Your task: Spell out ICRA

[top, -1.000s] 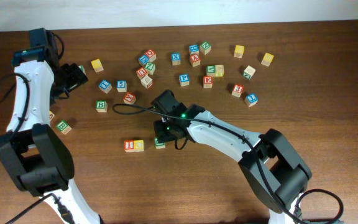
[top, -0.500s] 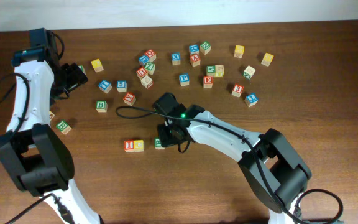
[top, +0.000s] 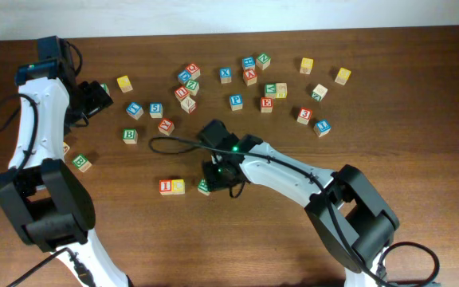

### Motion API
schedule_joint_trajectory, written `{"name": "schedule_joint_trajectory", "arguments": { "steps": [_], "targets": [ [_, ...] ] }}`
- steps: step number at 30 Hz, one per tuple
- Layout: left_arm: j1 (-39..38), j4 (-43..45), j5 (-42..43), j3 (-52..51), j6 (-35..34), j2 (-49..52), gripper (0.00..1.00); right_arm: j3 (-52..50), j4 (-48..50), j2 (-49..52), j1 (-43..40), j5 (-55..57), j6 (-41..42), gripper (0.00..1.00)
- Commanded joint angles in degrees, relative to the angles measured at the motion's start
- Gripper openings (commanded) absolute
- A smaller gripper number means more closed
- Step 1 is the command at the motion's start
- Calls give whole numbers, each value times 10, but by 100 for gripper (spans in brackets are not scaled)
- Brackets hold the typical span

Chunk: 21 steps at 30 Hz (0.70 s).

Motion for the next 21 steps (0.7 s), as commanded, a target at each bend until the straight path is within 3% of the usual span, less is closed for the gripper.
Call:
{"name": "schedule_joint_trajectory", "arguments": {
  "steps": [1, 5, 14, 21],
  "targets": [
    [5, 0, 2, 5, 1, 4, 99, -1, -35, 5, 2, -10, -1, 4],
    [5, 0, 2, 5, 1, 4, 99, -1, -48, 5, 2, -10, -2, 4],
    [5, 0, 2, 5, 1, 4, 99, -1, 46, 5, 2, 47, -1, 5],
    [5, 0, 2, 5, 1, 4, 99, -1, 16, 5, 2, -48, -1, 5]
  ]
}}
